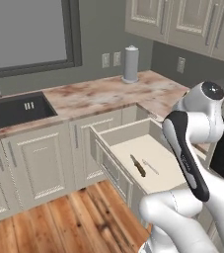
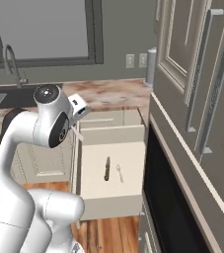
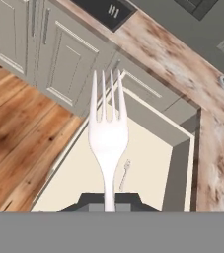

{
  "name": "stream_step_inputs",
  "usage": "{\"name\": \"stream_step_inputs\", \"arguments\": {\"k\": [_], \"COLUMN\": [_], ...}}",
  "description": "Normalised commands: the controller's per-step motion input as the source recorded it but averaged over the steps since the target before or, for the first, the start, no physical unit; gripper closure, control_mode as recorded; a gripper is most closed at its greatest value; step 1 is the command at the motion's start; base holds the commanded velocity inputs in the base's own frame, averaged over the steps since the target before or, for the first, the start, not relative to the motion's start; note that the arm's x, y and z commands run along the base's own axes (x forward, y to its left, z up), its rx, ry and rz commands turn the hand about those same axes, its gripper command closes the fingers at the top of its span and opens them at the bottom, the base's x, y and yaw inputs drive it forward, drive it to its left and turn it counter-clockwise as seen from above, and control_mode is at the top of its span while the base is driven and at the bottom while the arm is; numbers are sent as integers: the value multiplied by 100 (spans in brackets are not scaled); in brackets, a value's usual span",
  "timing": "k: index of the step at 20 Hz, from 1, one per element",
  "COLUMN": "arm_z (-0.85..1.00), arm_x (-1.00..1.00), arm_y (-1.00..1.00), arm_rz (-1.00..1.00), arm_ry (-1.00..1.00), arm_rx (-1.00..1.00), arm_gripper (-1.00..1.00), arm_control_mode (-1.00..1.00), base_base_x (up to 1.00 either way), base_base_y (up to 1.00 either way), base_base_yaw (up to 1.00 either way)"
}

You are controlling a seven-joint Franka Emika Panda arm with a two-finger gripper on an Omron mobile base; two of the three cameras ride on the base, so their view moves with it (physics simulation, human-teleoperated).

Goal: Pick up the metallic utensils from the counter and place them in the open drawer. Make sure not to pick up any wooden utensils.

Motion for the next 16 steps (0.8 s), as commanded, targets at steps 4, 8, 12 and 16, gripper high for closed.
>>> {"name": "stream_step_inputs", "arguments": {"k": [4, 8, 12, 16], "arm_z": [0, 0, 0, -21], "arm_x": [0, 0, 0, 39], "arm_y": [0, 0, 0, 0], "arm_rz": [0, 0, 0, 0], "arm_ry": [0, 0, 0, 4], "arm_rx": [0, 0, 0, 0], "arm_gripper": [100, 100, 100, 100], "arm_control_mode": [100, 100, 100, -100], "base_base_x": [17, 0, 3, 7], "base_base_y": [0, 0, -2, 0], "base_base_yaw": [-10, -2, 0, -1]}}
